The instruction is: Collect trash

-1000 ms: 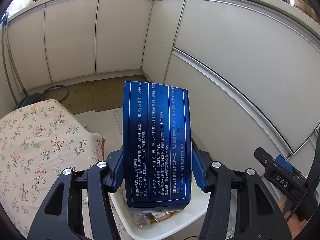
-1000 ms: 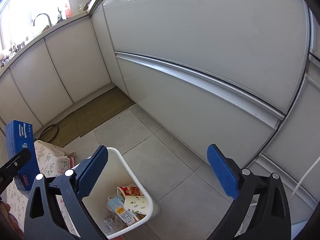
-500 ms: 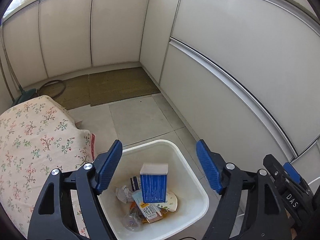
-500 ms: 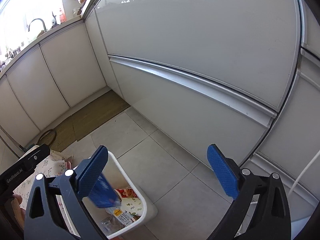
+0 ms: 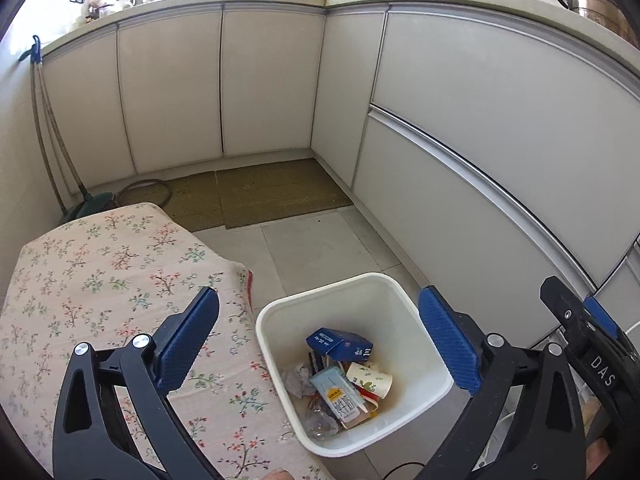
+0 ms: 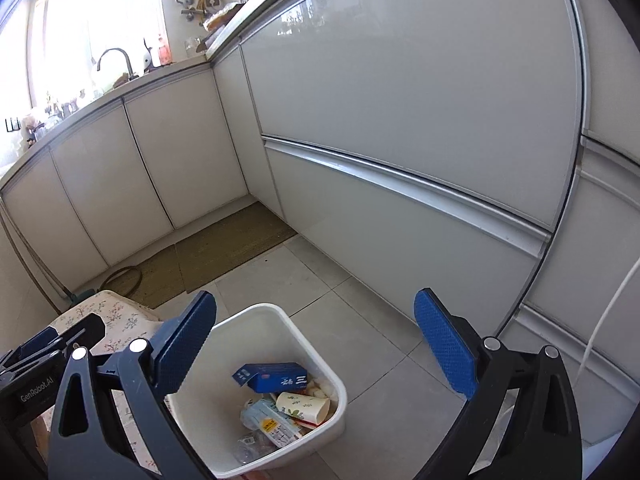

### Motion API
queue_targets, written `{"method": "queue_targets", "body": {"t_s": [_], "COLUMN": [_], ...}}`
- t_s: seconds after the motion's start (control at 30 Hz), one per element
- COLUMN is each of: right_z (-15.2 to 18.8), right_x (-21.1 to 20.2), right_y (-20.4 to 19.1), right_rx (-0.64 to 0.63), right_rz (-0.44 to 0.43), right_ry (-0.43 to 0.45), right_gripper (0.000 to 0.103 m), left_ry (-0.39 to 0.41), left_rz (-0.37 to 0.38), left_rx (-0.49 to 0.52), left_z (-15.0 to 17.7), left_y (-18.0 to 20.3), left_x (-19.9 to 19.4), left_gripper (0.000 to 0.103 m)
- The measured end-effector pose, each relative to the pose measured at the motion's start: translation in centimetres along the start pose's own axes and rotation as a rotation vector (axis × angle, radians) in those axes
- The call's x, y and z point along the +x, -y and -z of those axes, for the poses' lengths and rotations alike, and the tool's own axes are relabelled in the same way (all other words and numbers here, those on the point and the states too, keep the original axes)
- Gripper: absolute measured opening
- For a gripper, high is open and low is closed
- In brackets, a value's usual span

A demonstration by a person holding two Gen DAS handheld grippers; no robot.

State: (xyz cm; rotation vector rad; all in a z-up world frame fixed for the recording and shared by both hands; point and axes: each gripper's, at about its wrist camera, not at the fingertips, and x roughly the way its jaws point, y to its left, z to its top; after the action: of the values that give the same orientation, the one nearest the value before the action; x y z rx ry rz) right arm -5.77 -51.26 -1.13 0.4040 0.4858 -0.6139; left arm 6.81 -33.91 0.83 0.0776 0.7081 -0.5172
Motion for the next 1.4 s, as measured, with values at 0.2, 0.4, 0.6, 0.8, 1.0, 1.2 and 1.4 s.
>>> {"method": "queue_targets", "body": {"t_s": [0.2, 0.4, 0.6, 0.8, 1.0, 1.2, 1.4], "right_z": [2.5, 5.8, 8.9, 10.8, 12.4, 12.9, 13.0], "right_x": [-4.3, -7.6, -9.2, -9.9, -10.5, -10.7, -10.1], "right_y": [-2.6, -4.5, -5.9, -8.5, -11.4, -12.9, -13.1], "right_rx": [-0.002, -0.016, -0.048, -0.130, -0.262, -0.318, -0.325], "right_rz": [-0.003, -0.091, -0.177, -0.238, -0.192, -0.177, -0.175], "right_ry": [0.011, 0.010, -0.022, -0.039, 0.008, 0.049, 0.045], "right_gripper": [0.096, 0.096, 0.096, 0.096, 0.096, 0.096, 0.096], "left_ry": [0.060, 0.082, 0.093, 0.060, 0.057, 0.057, 0.056], "left_rz": [-0.019, -0.058, -0.083, -0.155, -0.154, -0.150, -0.146], "left_rx": [-0.018, 0.014, 0.003, -0.008, -0.040, -0.051, -0.066], "left_z": [2.0, 4.3, 7.1, 10.0, 10.8, 11.3, 11.3], "left_y": [-3.9, -6.6, -8.8, -10.9, -12.9, -13.7, -14.1], "left_x": [-4.4, -7.7, -10.5, -12.1, -12.7, -12.4, -12.3], "left_gripper": [0.096, 0.096, 0.096, 0.096, 0.096, 0.096, 0.096]}}
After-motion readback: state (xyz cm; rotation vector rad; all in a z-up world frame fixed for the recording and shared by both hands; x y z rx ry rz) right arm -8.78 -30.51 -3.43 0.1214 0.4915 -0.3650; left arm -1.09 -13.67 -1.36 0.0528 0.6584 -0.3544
